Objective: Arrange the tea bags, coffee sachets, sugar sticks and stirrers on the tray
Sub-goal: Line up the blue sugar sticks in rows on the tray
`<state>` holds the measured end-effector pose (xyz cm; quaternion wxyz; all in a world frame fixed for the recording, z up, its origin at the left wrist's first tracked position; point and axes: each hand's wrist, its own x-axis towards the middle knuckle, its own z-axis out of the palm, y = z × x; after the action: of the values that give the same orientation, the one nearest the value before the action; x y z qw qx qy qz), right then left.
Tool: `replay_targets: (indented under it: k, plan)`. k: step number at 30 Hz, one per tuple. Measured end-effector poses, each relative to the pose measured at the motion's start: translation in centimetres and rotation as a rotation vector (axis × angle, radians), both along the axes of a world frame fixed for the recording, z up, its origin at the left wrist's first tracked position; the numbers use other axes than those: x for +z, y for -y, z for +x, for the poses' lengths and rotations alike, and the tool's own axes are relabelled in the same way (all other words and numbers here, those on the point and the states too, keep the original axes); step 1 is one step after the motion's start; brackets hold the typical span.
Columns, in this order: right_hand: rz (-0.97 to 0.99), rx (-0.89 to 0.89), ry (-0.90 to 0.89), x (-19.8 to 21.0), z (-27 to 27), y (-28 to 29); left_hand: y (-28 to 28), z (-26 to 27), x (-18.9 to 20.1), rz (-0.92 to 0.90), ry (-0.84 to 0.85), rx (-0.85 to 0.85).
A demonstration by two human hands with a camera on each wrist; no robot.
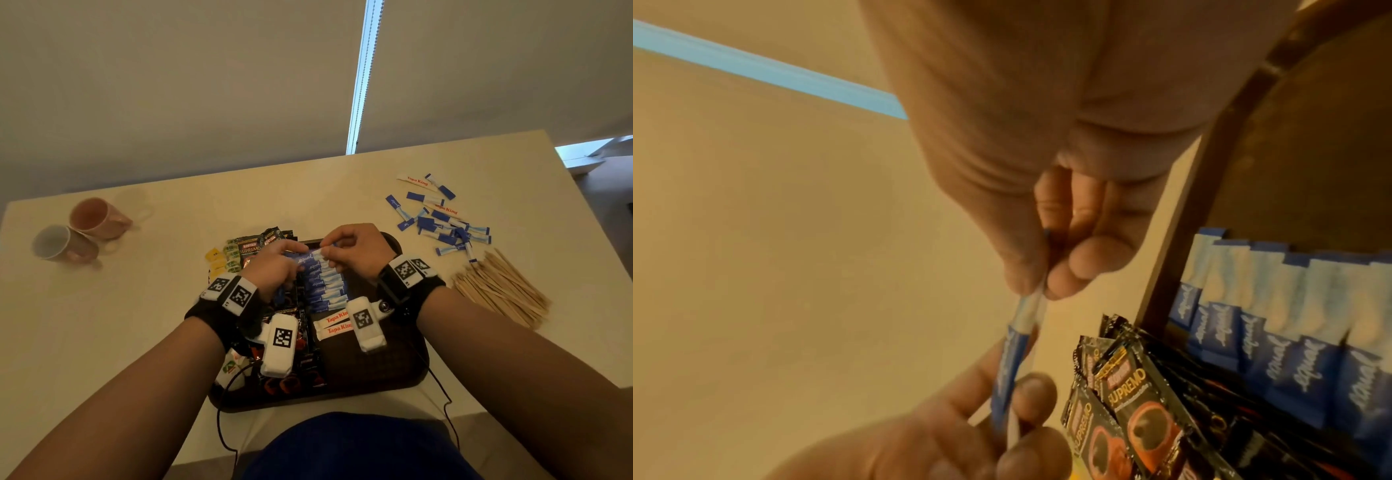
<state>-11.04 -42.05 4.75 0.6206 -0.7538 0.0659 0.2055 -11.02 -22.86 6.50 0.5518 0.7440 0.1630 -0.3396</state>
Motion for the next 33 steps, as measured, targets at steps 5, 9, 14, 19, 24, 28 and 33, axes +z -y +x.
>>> replay_targets:
  k: [5, 9, 14, 19, 24, 28, 33]
  plan:
    - [0.043, -0.124, -0.023, -1.3, -0.3, 0.6, 0.0, 0.5, -0.9, 0.113, 0.1, 0.004]
    - [-0.093, -0.053, -0.012, -2.1, 0.0, 1.8, 0.7, 0.7, -1.5, 0.203, 0.206, -0.049]
    - [-0.536, -0.113, -0.046, -5.9, 1.5, 5.6, 2.3, 1.9, -1.2, 0.117, 0.084, 0.086]
    - [-0.736, -0.037, -0.032, -8.4, 3.2, 6.6, 3.7, 2.1, -1.1, 0.13, 0.097, 0.032]
    - [-0.962, 0.225, 0.097, -8.9, 4.6, 6.1, 4.8, 2.4, -1.5, 0.124, 0.104, 0.036]
    - [-0.952, 0.205, 0.133, -9.2, 4.8, 6.2, 5.2, 2.3, -2.1, 0.109, 0.124, 0.086]
    - [-0.7, 0.114, 0.184, -7.7, 4.1, 5.6, 5.2, 2.8, -2.7, 0.15, 0.164, 0.15]
